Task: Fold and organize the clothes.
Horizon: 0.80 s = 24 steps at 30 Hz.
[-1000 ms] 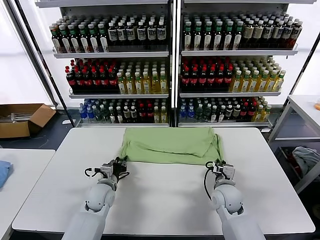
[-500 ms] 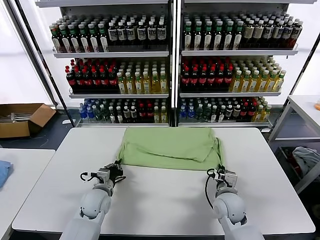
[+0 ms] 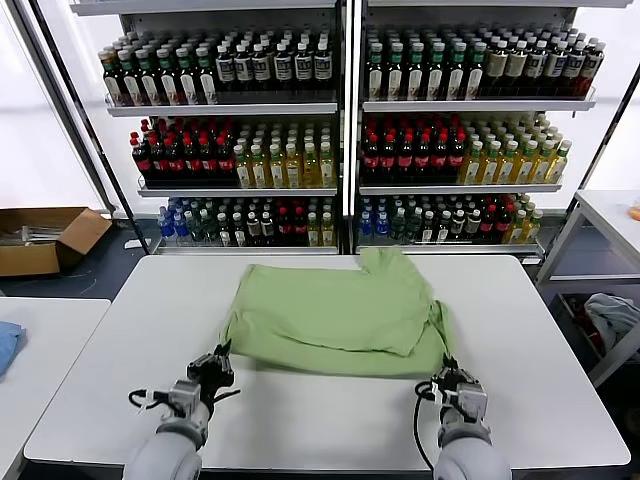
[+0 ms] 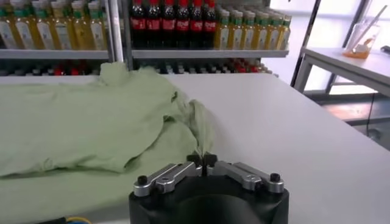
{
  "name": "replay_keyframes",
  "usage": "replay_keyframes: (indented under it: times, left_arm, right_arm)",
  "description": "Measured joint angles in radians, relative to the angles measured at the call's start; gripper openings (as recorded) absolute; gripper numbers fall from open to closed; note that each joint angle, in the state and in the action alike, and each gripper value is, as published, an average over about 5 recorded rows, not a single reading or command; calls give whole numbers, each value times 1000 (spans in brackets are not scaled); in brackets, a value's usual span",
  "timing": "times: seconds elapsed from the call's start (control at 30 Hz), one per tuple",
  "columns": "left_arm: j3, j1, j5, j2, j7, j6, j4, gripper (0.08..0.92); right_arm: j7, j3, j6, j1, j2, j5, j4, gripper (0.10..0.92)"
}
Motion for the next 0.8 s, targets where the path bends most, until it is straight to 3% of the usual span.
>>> replay_keyframes:
  times: [0.27,0.4,0.5,0.8]
  left_arm:
    - [-11,183,34,-18,-27,-5,-88,85]
    - [-6,243,55,-32,-38,-1,-114,90]
    - [2,278,68,-40,-45,5,-136,142]
    - [42,325,77,-70,-44,9,-212,399]
  right_arm:
    - [3,1,6,-105,-22,-27,49,128]
    - [5,3,2,-139,-30,-29,75,199]
    - [7,8,-1,-156,-34,-26,98,285]
    - [-2,46,13,-152,-21,1,174,545]
